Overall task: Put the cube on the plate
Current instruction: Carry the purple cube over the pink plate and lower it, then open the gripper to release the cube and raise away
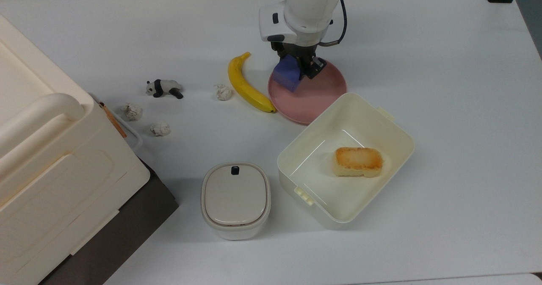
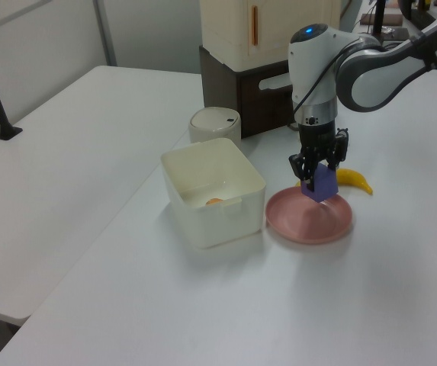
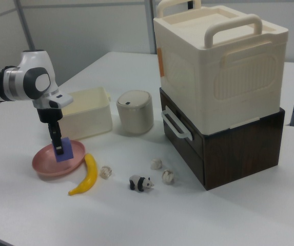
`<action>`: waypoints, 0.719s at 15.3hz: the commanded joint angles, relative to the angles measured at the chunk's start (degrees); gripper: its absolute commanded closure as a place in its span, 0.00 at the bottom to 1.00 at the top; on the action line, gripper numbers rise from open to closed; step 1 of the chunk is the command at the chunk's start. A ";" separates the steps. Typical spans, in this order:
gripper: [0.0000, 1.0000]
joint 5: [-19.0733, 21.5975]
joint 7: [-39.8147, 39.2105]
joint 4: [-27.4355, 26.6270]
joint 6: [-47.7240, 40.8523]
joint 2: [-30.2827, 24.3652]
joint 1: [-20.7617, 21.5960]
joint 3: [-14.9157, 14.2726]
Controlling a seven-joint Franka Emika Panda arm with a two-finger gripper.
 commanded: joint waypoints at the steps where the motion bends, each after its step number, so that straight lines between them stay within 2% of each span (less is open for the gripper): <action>1: 0.00 1.96 2.01 -0.76 0.85 0.06 -0.49 -0.22; 8: 0.00 1.69 1.75 0.03 -1.43 0.15 -0.14 -0.22; 11: 0.00 1.69 -2.27 3.62 -10.11 -0.73 -2.41 -0.31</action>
